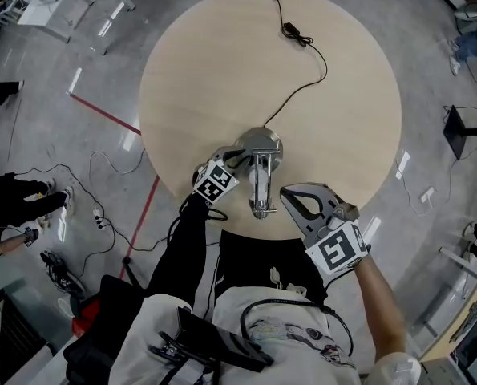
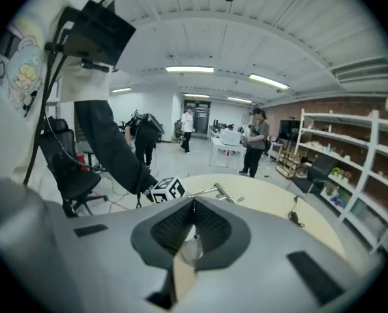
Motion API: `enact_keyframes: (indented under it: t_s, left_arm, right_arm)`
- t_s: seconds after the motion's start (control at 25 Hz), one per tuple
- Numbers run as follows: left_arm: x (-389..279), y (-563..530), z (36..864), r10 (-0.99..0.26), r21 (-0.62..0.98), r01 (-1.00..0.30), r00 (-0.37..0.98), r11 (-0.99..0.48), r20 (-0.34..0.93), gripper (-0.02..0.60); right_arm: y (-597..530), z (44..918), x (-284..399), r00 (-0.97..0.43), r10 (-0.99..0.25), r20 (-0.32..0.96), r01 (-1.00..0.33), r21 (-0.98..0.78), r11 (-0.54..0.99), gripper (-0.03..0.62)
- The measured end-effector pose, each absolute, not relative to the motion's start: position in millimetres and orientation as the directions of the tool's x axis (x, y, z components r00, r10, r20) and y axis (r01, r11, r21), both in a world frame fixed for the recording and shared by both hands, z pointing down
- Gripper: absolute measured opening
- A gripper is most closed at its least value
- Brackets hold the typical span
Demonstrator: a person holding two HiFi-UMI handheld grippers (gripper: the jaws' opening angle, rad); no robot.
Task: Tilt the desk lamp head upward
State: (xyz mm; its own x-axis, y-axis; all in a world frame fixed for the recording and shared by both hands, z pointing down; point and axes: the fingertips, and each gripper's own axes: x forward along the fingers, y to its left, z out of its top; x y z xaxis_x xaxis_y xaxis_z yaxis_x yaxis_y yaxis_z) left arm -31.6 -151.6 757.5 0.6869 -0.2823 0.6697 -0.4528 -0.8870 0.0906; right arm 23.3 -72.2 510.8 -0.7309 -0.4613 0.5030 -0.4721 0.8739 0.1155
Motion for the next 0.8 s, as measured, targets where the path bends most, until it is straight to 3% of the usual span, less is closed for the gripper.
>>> enact_keyframes:
  t_s: [0.44, 0.52, 0.64, 0.8]
  left_arm:
    - [-32, -153, 756, -0.295, 0.068, -0.457, 0.672, -0.887, 0.679, 0.062]
    - [-31, -153, 756, -0.291, 0.068, -0.455, 0.669, -0.888, 0.684, 0.061]
    - [-30, -154, 755, -0.287, 0.067, -0.452, 0.668, -0.89, 0.687, 0.061]
    - [-29, -153, 753, -0.293, 0.065, -0.457, 0.665, -0.887, 0.687, 0.061]
  right_arm:
    - [-71, 519, 11, -0.749, -0.349, 0.562, -0.224, 0.281, 0.933, 0.003]
    - [-65, 527, 8, -0.738, -0.314, 0.598, -0.111, 0.351, 0.93, 0.018]
    - [-54, 542, 4, -0.699, -0.274, 0.661, 0.112, 0.479, 0.87, 0.094]
    - [-48, 556, 2, -0.659, -0.283, 0.697, 0.393, 0.64, 0.66, 0.12]
